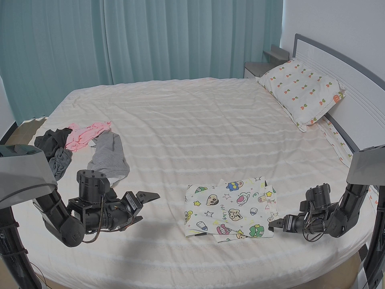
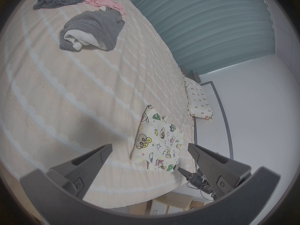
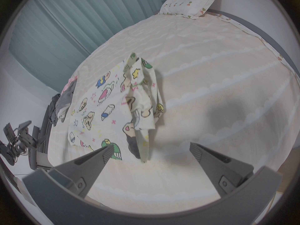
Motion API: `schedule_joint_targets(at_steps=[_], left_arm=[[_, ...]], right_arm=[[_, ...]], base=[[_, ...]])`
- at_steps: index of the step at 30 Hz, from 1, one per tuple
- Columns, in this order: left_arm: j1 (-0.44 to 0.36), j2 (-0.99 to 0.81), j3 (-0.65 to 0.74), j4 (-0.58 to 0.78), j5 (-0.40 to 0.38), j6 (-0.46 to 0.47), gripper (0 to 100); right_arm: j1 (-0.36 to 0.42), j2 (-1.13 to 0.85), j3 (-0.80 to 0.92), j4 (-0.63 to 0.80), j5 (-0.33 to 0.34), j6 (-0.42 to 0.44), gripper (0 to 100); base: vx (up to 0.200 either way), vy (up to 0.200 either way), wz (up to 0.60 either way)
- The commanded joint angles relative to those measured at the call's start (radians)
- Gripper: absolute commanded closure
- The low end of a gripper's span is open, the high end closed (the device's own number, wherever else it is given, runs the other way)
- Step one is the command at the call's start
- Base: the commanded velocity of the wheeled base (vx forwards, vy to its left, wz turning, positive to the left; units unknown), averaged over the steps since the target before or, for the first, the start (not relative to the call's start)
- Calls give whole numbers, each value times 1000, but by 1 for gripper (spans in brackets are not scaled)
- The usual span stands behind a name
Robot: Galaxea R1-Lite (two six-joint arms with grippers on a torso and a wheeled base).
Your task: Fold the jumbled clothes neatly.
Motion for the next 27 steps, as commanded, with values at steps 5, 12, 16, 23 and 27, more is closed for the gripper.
schedule_joint_targets(at_steps=[5, 12, 16, 23, 27], left_arm=[[-20, 12, 1, 0, 0, 8, 0], [-18, 18, 1, 0, 0, 8, 0], [-18, 20, 1, -1, 0, 10, 0], [-18, 24, 1, -1, 0, 10, 0], [-18, 24, 1, -1, 0, 10, 0]], right_arm=[[5, -94, -39, -181, 4, 46, 0], [21, 49, -221, -191, 24, 49, 0], [19, 162, -300, -190, 55, 44, 0], [15, 199, -392, -118, 116, 46, 0], [10, 233, -409, -107, 118, 37, 0]], base=[[0, 0, 0], [0, 0, 0], [0, 0, 0], [0, 0, 0], [0, 0, 0]])
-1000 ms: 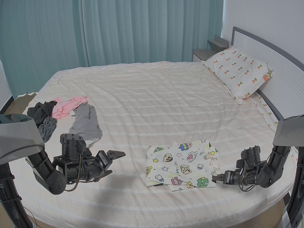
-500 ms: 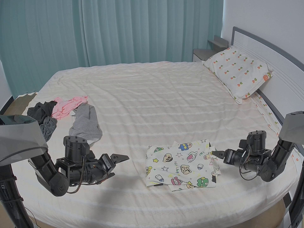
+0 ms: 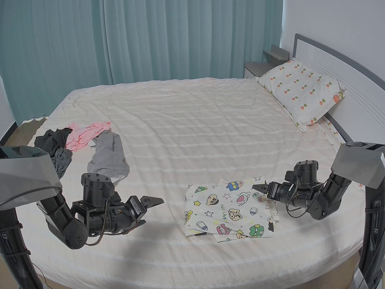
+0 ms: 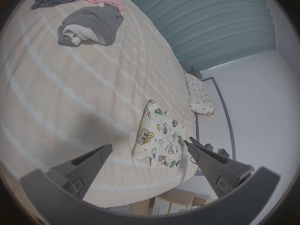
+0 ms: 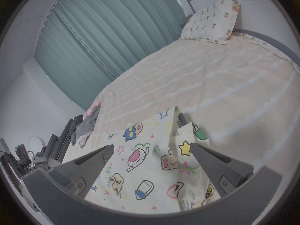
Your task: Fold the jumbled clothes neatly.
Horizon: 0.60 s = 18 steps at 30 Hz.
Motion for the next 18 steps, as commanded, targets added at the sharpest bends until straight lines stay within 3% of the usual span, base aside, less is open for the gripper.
schedule_joint_targets(at_steps=[1, 12, 13, 18], left_arm=[[0, 2, 0, -1, 0, -1, 0], [0, 4, 0, -1, 0, -1, 0], [0, 4, 0, -1, 0, -1, 0], [0, 4, 0, -1, 2, -1, 0]], right_arm=[[-4, 64, -30, 4, 3, -6, 0], [2, 102, -79, 2, 16, -24, 0], [2, 102, -79, 2, 16, -24, 100], [-6, 123, -110, 2, 18, -26, 100]], base=[[0, 0, 0], [0, 0, 0], [0, 0, 0], [0, 0, 0]])
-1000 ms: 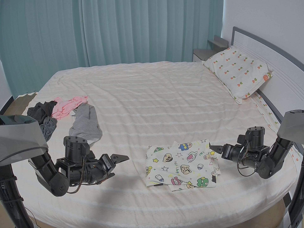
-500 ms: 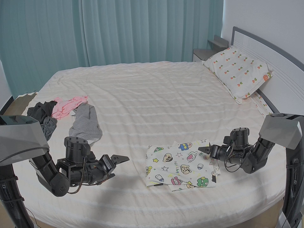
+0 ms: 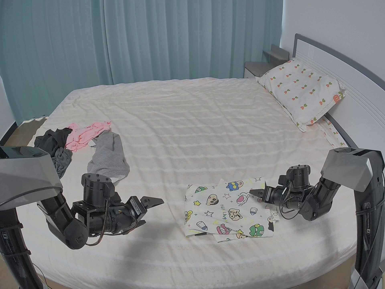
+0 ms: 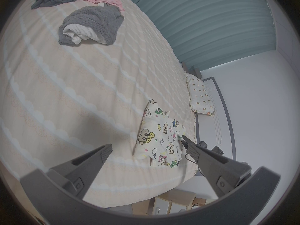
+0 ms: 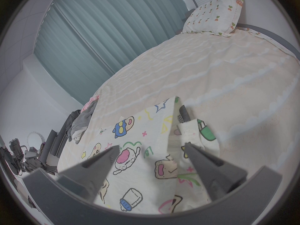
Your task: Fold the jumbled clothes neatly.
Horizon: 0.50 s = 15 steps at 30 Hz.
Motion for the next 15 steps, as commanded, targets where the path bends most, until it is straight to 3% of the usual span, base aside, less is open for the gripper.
schedule_joint_targets(at_steps=[1, 15], left_arm=[[-1, 2, 0, 1, 0, 0, 0], [-1, 2, 0, 1, 0, 0, 0]], right_arm=[[-4, 20, -15, -2, 1, 1, 100], [-36, 21, 10, -158, -56, 10, 100]], base=[[0, 0, 0], [0, 0, 0]])
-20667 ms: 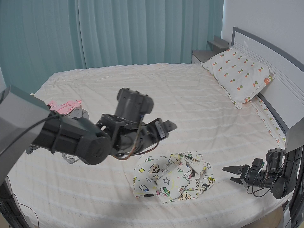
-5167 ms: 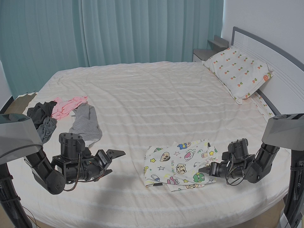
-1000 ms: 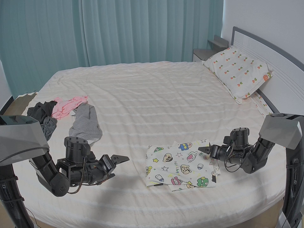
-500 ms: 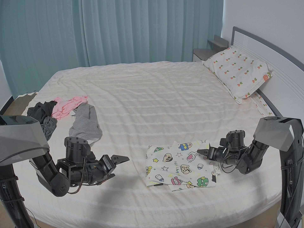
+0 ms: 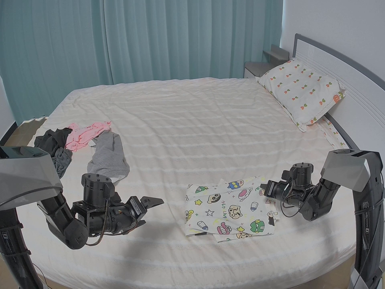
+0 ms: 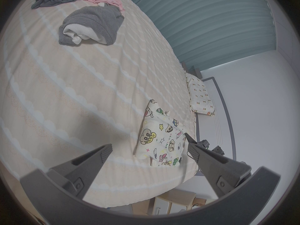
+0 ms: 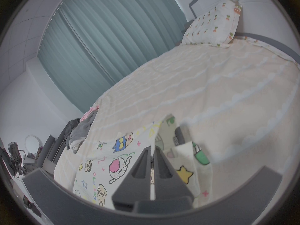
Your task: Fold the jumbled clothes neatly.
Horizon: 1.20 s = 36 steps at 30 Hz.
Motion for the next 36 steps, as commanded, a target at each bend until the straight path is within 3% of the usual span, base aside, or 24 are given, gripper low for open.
schedule_joint_targets(at_steps=[1, 9, 10, 17, 22, 36], left_arm=[[0, 1, 0, 0, 0, 0, 0], [-6, 7, 0, 0, -2, 1, 0], [-12, 10, -3, -1, -2, 1, 0], [-32, 30, -20, 0, -2, 27, 0], [-44, 32, -20, -1, 0, 27, 0], [-44, 44, -23, -1, -2, 27, 0]], right_arm=[[-8, 2, 8, -5, -5, 1, 100], [-8, -1, 43, 2, -7, -7, 100], [-6, -4, 46, 0, -7, -5, 0], [-14, -90, 192, -15, -8, 15, 0], [-22, -96, 267, -101, -11, 59, 0], [-20, -96, 281, -127, -13, 78, 0]], base=[[0, 0, 0], [0, 0, 0], [0, 0, 0], [0, 0, 0], [0, 0, 0], [0, -29, 0]])
